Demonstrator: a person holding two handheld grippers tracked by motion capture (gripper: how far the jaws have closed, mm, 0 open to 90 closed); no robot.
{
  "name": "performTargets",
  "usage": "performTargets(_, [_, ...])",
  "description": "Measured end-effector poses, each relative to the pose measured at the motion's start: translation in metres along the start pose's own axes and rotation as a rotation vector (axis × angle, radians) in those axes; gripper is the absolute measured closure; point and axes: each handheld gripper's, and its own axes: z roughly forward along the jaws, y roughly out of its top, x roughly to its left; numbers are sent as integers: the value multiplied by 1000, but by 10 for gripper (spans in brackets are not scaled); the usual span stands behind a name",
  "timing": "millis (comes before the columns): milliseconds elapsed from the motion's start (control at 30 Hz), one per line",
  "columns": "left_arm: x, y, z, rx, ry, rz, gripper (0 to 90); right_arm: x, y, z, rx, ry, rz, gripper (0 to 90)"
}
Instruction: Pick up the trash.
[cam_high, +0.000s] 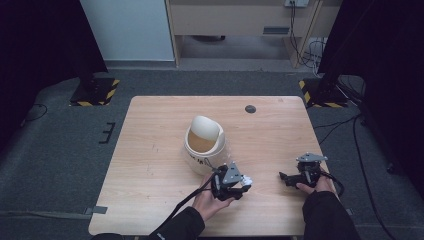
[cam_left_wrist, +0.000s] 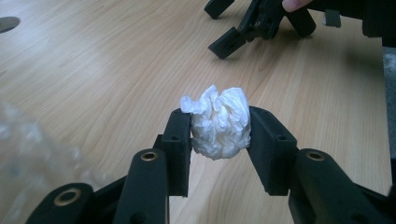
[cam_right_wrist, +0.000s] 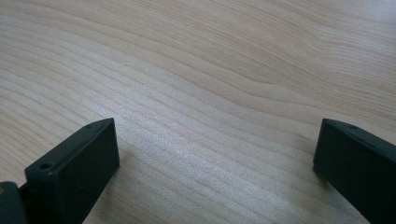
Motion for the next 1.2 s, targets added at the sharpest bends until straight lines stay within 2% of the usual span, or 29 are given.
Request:
performTargets(100, [3, -8, -14, 4, 18, 0, 604, 0, 0, 0, 0, 0, 0, 5])
performTargets(267, [12, -21, -36, -15, 41, -37, 601, 0, 0, 0, 0, 0, 0, 5])
performTargets(300, [12, -21, -36, -15, 41, -37, 600, 0, 0, 0, 0, 0, 0, 5])
performTargets(367, [17, -29, -51, -25, 55, -55, 599, 0, 0, 0, 0, 0, 0, 5])
performTargets(733, [36, -49, -106, -122, 124, -154, 595, 0, 0, 0, -1, 1, 1, 5])
performTargets(833, [40, -53, -117, -150, 136, -190, 591, 0, 0, 0, -1, 0, 2, 5])
performTargets(1000, [46, -54, -132, -196, 163, -219, 590, 0, 0, 0, -1, 1, 1, 5])
performTargets(1200, [50, -49, -144, -251, 184, -226, 588, 0, 0, 0, -1, 1, 1, 5])
